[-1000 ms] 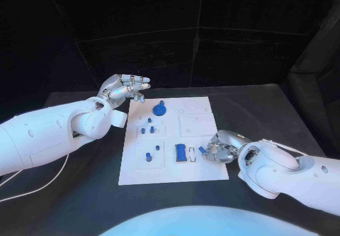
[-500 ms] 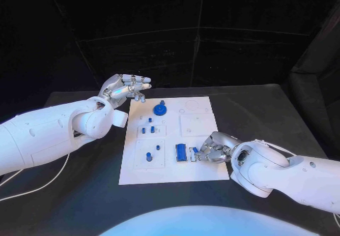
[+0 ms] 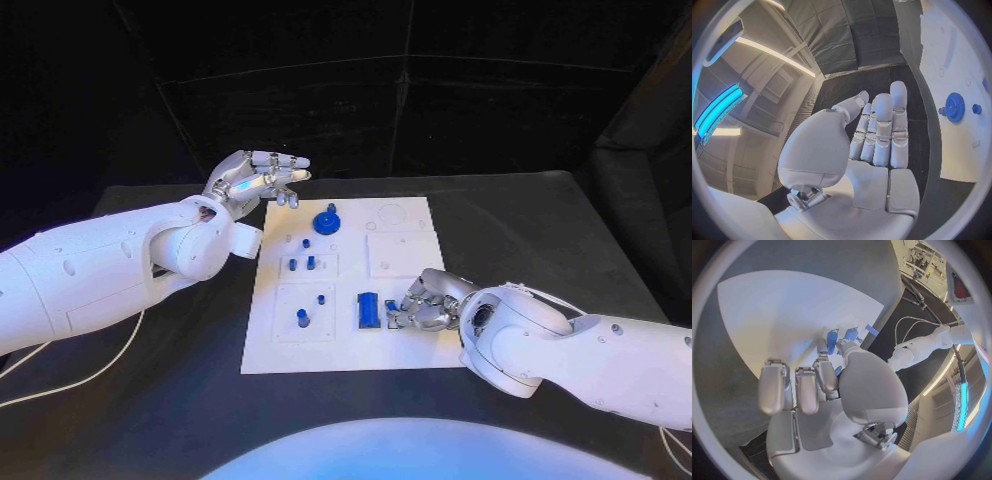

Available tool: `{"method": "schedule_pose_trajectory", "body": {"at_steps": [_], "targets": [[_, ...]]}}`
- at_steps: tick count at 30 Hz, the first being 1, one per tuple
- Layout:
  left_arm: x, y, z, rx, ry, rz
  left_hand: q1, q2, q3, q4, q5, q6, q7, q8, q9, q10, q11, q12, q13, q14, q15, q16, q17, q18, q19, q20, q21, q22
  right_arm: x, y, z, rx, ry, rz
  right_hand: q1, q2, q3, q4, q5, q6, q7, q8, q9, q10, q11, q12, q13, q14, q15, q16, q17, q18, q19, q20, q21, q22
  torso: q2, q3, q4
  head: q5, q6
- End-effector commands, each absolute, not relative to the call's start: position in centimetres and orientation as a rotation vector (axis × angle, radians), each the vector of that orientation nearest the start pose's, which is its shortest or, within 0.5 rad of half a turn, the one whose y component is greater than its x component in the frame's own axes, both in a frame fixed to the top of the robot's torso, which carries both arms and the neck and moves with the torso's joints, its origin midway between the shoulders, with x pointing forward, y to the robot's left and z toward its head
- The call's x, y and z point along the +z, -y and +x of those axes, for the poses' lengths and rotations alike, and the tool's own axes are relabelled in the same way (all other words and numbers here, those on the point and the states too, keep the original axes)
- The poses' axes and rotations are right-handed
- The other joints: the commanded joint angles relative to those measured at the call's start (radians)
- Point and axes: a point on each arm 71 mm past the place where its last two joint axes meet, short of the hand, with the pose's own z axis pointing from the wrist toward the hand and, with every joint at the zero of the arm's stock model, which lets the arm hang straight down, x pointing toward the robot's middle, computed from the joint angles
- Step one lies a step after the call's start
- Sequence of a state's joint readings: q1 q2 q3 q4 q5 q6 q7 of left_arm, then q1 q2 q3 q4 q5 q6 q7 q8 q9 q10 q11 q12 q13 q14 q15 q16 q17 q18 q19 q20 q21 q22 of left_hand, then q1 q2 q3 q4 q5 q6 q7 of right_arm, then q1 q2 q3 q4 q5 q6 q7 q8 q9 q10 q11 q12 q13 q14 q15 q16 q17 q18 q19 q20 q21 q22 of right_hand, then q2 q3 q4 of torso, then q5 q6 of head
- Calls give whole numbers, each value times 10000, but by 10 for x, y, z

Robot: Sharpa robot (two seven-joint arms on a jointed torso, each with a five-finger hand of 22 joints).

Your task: Assemble the parts on the task board

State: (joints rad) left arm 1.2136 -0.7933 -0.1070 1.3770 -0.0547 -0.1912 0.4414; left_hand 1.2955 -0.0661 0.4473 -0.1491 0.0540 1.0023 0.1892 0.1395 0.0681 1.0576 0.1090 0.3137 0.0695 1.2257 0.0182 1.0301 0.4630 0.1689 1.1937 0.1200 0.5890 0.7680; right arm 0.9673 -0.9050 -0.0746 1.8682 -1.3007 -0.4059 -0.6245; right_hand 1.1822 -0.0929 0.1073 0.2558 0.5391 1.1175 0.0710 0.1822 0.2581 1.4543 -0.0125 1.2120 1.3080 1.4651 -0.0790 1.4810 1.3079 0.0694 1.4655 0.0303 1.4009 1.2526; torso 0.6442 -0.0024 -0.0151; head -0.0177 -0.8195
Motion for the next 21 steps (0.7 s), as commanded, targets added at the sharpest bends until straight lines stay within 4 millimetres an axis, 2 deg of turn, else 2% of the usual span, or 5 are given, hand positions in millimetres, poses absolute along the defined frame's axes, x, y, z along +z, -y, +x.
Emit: {"method": "schedule_pose_trajectory", "body": {"at_steps": [1,7,15,19,21], "targets": [[-199,-221,507,-15664,-14708,-10148,-43,8,-27,-19,19,-91,-10,59,-5,-75,17,47,-13,-51,21,-48,-11,138,2,-21,-67,-17,-272,162,362,5404,-21007,3204,-39,45,-69,15,29,78,-14,-4,-9,74,13,37,142,718,-7,37,794,-61,38,-30,32,8,-3,-4,-19,9,-10],[-199,-220,507,-15674,-14725,-10149,-43,8,-27,-19,19,-91,-10,59,-5,-75,17,47,-13,-51,21,-48,-11,138,2,-21,-67,-17,-272,161,363,5386,-20908,3135,-38,131,-135,55,32,159,-52,45,33,84,-15,35,143,719,-28,38,797,-63,47,-42,40,24,-7,-5,-5,-22,-10],[-199,-221,507,-15665,-14735,-10157,-43,8,-27,-19,19,-91,-10,59,-5,-75,17,47,-13,-51,21,-48,-11,138,2,-21,-67,-17,-270,160,363,5455,-20637,3200,-81,342,-383,213,-13,510,-222,308,253,173,-154,197,267,738,-137,83,895,-78,87,-130,85,111,-1,0,-9,-15,-3],[-199,-221,507,-15663,-14746,-10163,-43,8,-27,-19,19,-91,-10,59,-5,-75,17,47,-13,-51,21,-48,-11,138,2,-21,-67,-17,-269,159,363,5542,-20529,3227,-638,426,-852,335,-1285,562,-268,395,379,205,-189,208,288,744,-167,99,932,-89,107,-165,105,154,-3,-2,-11,-20,4],[-199,-221,507,-15660,-14751,-10166,-43,8,-27,-19,19,-91,-10,59,-5,-75,17,47,-13,-51,21,-48,-11,138,2,-21,-67,-17,-269,159,364,5580,-20486,3232,-1020,484,-1163,338,-2107,564,-289,432,450,217,-206,211,301,747,-184,105,950,-90,112,-184,109,165,-8,-3,-12,-22,-7]]}}
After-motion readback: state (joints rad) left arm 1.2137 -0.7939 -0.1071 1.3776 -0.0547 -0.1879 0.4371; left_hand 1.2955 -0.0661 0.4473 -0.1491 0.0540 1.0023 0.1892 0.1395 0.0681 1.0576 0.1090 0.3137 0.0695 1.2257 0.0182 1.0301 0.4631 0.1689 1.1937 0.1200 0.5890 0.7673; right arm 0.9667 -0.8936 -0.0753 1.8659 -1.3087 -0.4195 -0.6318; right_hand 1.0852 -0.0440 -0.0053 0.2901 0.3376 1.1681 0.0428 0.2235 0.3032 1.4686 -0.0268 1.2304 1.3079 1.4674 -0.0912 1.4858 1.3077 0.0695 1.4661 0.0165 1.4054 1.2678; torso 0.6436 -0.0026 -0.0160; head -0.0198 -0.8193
